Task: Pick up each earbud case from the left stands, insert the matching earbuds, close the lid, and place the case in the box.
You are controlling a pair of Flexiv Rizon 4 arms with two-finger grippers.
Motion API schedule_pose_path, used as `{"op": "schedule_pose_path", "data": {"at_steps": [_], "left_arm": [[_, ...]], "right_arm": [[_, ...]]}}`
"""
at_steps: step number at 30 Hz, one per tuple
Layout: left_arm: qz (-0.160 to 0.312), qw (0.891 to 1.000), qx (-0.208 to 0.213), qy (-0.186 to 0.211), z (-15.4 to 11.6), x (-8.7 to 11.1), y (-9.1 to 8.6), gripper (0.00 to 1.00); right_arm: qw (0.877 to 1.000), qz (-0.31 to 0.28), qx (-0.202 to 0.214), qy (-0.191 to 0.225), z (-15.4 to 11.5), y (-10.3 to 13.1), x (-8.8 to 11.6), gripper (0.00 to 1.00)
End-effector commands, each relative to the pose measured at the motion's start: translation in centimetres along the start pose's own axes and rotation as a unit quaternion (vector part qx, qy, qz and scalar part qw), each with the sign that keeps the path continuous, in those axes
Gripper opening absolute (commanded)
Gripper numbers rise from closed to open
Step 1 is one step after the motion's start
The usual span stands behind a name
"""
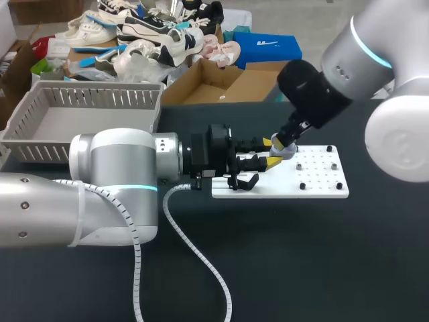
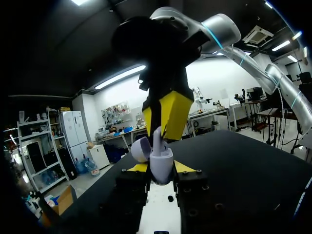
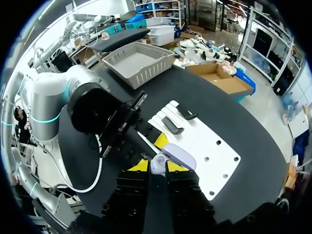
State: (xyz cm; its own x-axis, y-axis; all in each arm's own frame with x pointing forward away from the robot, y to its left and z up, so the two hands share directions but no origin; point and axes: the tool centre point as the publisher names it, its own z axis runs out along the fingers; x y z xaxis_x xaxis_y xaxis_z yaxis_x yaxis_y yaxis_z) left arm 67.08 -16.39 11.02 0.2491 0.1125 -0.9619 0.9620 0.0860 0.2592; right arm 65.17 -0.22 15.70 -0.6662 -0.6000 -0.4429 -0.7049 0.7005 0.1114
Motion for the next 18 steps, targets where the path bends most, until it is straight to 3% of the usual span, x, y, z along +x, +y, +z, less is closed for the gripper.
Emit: {"op": "schedule_pose_path", "data": {"at_steps": [1, 18], "left_arm": [[0.001, 1.0, -0.003, 0.0, 0.04, 0.03, -0.1, 0.0], [0.001, 1.0, -0.003, 0.0, 0.04, 0.03, -0.1, 0.0]], "right_arm": [[1.0, 0.001, -0.002, 0.003, 0.12, -0.16, -0.16, 0.0], [1.0, 0.002, -0.005, 0.009, 0.44, -0.29, -0.42, 0.0]]}}
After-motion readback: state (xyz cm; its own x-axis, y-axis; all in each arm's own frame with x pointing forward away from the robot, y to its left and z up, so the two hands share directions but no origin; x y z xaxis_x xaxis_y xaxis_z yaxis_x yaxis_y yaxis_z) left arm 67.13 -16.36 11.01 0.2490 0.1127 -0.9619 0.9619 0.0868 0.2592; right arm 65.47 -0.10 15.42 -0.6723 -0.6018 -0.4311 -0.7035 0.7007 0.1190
